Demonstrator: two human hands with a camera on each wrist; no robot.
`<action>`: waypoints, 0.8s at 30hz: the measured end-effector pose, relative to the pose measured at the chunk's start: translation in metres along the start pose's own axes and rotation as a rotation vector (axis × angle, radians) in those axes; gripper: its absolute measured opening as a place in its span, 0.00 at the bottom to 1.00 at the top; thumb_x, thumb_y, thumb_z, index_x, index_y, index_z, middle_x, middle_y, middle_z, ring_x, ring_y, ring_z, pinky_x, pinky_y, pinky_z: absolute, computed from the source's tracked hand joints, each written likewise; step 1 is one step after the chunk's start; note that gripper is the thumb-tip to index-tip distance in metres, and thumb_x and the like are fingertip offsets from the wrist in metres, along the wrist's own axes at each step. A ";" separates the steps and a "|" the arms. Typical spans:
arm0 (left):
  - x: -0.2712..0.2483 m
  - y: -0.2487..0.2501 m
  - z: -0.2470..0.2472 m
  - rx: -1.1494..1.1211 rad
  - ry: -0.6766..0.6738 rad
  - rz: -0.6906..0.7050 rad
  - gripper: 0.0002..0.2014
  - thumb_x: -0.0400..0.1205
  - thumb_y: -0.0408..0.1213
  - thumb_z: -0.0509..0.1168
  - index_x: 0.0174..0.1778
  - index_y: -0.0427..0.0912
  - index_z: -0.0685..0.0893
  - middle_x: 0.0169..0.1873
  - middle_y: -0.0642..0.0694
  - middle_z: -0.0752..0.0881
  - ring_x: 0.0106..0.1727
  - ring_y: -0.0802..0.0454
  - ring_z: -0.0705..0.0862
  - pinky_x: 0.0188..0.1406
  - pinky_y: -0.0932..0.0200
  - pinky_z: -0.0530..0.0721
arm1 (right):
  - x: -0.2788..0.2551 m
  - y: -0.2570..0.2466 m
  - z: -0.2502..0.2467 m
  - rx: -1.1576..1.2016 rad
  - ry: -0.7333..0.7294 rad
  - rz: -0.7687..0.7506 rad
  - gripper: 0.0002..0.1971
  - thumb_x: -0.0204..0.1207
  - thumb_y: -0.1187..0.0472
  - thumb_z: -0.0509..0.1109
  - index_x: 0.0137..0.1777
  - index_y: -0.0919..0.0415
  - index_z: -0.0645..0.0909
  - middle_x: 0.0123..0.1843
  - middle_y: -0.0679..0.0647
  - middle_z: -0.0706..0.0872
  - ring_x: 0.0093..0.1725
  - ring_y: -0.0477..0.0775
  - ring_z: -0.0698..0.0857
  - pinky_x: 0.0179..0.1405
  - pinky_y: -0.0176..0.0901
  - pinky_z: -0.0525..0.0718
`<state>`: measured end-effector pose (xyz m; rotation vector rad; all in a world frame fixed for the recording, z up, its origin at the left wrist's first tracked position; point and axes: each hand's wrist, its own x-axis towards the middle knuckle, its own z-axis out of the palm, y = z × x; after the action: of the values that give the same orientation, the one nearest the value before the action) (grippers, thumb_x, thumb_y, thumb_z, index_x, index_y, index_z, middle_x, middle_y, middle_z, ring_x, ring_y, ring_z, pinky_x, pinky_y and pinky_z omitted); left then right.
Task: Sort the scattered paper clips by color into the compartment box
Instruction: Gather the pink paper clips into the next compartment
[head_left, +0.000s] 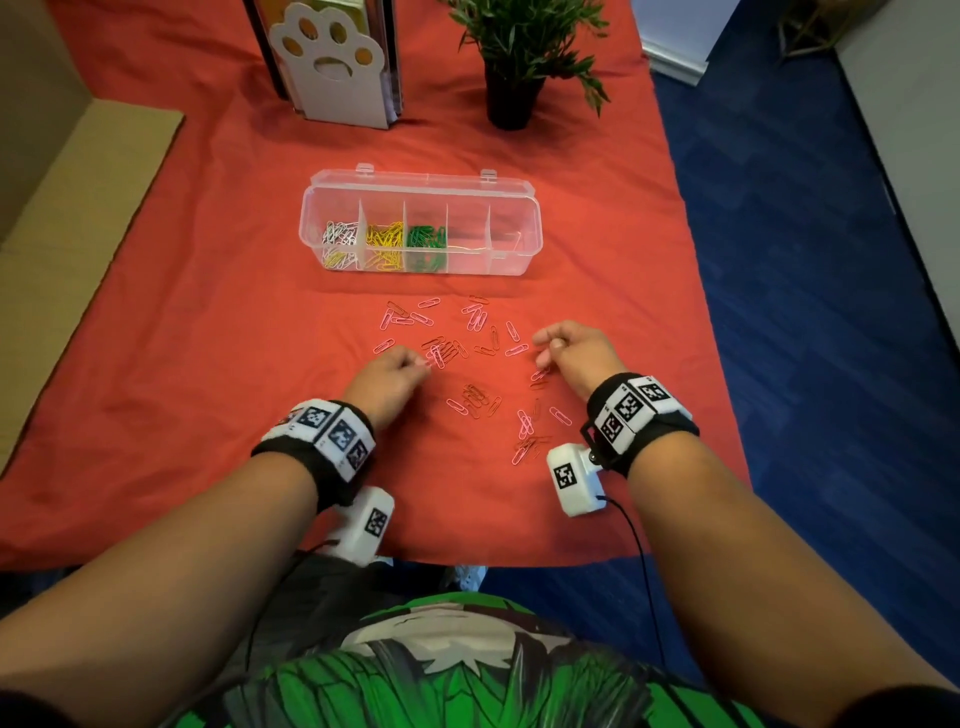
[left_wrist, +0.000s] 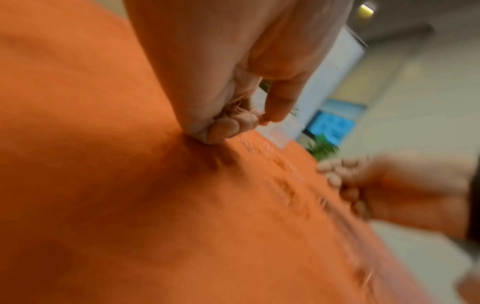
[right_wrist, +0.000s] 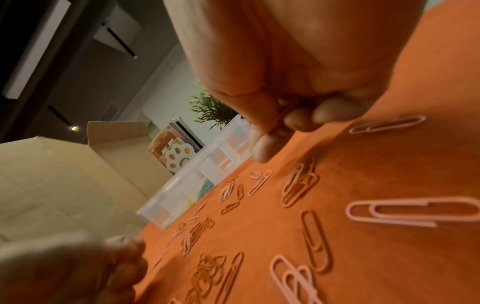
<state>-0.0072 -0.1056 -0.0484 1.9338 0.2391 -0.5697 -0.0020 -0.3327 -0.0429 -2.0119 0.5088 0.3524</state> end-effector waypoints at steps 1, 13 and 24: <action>-0.002 0.005 -0.003 -0.233 -0.011 -0.105 0.12 0.79 0.31 0.56 0.31 0.47 0.72 0.25 0.47 0.71 0.20 0.57 0.70 0.23 0.61 0.66 | 0.001 -0.002 0.002 0.000 0.002 -0.012 0.15 0.81 0.71 0.54 0.50 0.60 0.82 0.31 0.49 0.81 0.32 0.45 0.78 0.33 0.32 0.76; 0.014 0.021 -0.010 -0.346 0.063 -0.202 0.18 0.79 0.46 0.64 0.24 0.46 0.71 0.18 0.49 0.71 0.13 0.58 0.67 0.16 0.69 0.66 | 0.019 -0.024 0.017 -0.287 0.086 -0.070 0.10 0.77 0.68 0.62 0.48 0.61 0.85 0.39 0.54 0.86 0.39 0.53 0.84 0.44 0.42 0.82; 0.024 0.010 -0.034 0.438 0.334 0.026 0.13 0.77 0.46 0.67 0.46 0.39 0.83 0.47 0.38 0.88 0.51 0.39 0.85 0.47 0.55 0.78 | 0.021 -0.036 0.040 -0.918 0.077 -0.310 0.16 0.73 0.75 0.56 0.61 0.72 0.71 0.60 0.69 0.77 0.59 0.69 0.78 0.58 0.56 0.79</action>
<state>0.0278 -0.0814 -0.0409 2.4544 0.3190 -0.2912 0.0322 -0.2862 -0.0437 -2.9492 0.0479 0.3476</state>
